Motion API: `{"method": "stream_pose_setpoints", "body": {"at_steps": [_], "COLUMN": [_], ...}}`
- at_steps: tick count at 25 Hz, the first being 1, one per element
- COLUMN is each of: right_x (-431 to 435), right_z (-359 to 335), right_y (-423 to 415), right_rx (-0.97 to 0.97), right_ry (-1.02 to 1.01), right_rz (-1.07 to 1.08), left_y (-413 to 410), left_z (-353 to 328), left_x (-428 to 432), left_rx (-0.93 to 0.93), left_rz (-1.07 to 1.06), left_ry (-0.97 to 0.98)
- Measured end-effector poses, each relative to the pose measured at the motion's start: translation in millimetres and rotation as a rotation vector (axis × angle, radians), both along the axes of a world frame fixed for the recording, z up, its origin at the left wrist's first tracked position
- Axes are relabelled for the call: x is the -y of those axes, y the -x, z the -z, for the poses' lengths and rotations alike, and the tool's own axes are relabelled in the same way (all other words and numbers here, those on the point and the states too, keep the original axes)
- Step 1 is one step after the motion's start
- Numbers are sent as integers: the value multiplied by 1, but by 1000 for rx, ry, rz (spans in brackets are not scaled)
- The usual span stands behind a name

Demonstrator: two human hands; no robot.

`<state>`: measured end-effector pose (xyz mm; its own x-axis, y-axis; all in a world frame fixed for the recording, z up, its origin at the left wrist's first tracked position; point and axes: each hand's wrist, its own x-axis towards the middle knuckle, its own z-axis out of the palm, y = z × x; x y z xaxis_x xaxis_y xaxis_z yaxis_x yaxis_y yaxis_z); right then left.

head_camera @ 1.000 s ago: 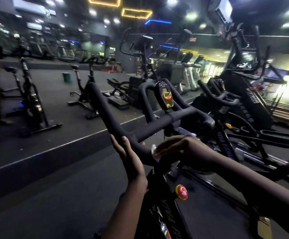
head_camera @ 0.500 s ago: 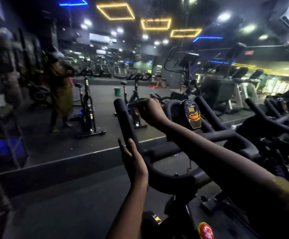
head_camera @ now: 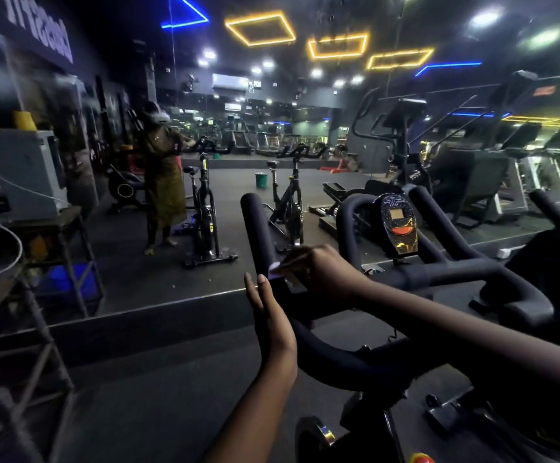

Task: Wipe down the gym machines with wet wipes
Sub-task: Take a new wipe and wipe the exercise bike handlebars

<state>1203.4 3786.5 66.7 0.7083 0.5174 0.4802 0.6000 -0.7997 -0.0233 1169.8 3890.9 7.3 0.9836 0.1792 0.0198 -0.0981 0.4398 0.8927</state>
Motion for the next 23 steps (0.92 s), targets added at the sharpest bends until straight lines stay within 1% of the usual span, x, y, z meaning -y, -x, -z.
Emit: {"method": "stream_pose_setpoints", "body": {"at_steps": [2, 4, 5, 8, 9, 11, 12, 14, 16, 19, 21, 23], "right_x": [6, 7, 4, -17, -25, -40, -44, -45, -42, -33, -27, -23], "right_z": [-2, -22, -33, -62, -66, -66, -63, -53, -43, -24, -11, -1], "right_y": [13, 13, 5, -41, -60, -82, -84, -76, -59, -31, -16, 2], "right_rx": [-65, -95, -71, 108, 118, 62, 71, 151, 195, 223, 187, 114], "right_ry": [128, 179, 138, 2, -13, 52, 117, 256, 344, 355, 335, 332], "right_rz": [-103, -132, -107, 41, 80, 153, 183, 216, 196, 34, -49, -67], "left_y": [0, -1, -1, -1, -3, -2, -1, -2, -3, -1, -1, -2], "left_z": [1, 1, 2, 4, 4, 2, 1, 0, 2, 1, 1, 1], "left_x": [0, 0, 0, 1, 1, 1, 2, 2, 2, 1, 1, 1], "left_rx": [11, 26, 35, 71, 75, 79, 81, 88, 84, 98, 96, 96], "left_rz": [0, -11, -17, -35, -36, -39, -40, -39, -42, -37, -30, -23], "left_ry": [3, -23, -24, -22, -21, -28, -29, -19, -19, -37, -19, -8]}}
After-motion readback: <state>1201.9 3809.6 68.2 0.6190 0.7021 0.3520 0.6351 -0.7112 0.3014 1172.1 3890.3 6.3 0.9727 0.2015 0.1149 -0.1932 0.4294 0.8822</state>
